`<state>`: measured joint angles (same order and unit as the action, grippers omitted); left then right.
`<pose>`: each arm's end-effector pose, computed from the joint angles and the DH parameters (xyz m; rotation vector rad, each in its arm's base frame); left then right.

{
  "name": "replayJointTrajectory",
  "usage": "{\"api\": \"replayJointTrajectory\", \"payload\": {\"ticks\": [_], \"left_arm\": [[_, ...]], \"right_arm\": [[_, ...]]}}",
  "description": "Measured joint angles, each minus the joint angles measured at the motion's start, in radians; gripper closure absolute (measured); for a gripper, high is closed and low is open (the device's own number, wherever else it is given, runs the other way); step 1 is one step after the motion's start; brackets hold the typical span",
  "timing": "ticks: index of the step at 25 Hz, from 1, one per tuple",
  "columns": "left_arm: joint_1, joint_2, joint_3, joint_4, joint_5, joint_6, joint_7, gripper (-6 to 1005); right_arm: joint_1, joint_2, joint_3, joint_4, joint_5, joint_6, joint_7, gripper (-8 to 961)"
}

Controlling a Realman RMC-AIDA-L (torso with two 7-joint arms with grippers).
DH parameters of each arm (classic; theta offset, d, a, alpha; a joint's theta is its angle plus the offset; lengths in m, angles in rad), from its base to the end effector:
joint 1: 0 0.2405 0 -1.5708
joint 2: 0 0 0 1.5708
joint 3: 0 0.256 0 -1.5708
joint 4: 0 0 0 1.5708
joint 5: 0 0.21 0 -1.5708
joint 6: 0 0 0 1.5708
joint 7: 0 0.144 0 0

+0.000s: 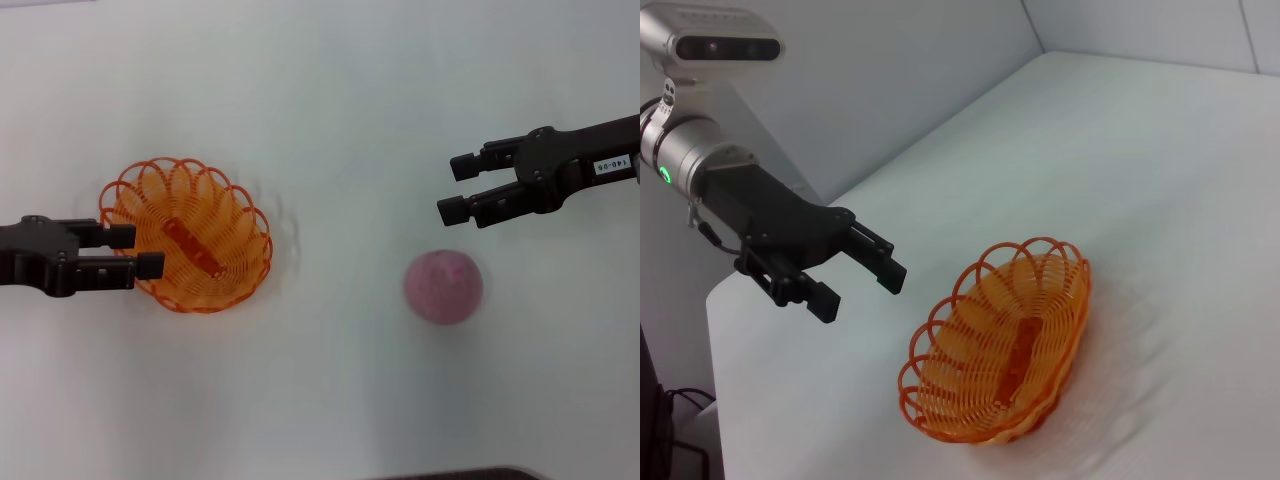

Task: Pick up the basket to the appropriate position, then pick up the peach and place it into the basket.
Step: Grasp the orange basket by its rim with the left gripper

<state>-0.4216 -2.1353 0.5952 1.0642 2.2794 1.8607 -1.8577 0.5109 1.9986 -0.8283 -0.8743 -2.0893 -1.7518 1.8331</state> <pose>-0.2750 0.2824 0.0409 -2.7675 -1.1344 -0.4519 0.2551 0.3196 0.0396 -2.8978 0.9743 0.4441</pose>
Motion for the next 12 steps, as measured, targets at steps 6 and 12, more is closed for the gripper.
{"api": "replayJointTrajectory", "payload": {"ticks": [6, 12], "left_arm": [[-0.002, 0.000, 0.000, -0.001, 0.000, -0.002, 0.000, 269], [-0.005, 0.000, 0.000, -0.001, 0.000, -0.002, 0.000, 275]], "right_arm": [[0.001, 0.000, 0.000, 0.000, 0.000, 0.000, 0.000, 29], [0.002, 0.000, 0.000, 0.000, 0.000, 0.000, 0.000, 29]]}}
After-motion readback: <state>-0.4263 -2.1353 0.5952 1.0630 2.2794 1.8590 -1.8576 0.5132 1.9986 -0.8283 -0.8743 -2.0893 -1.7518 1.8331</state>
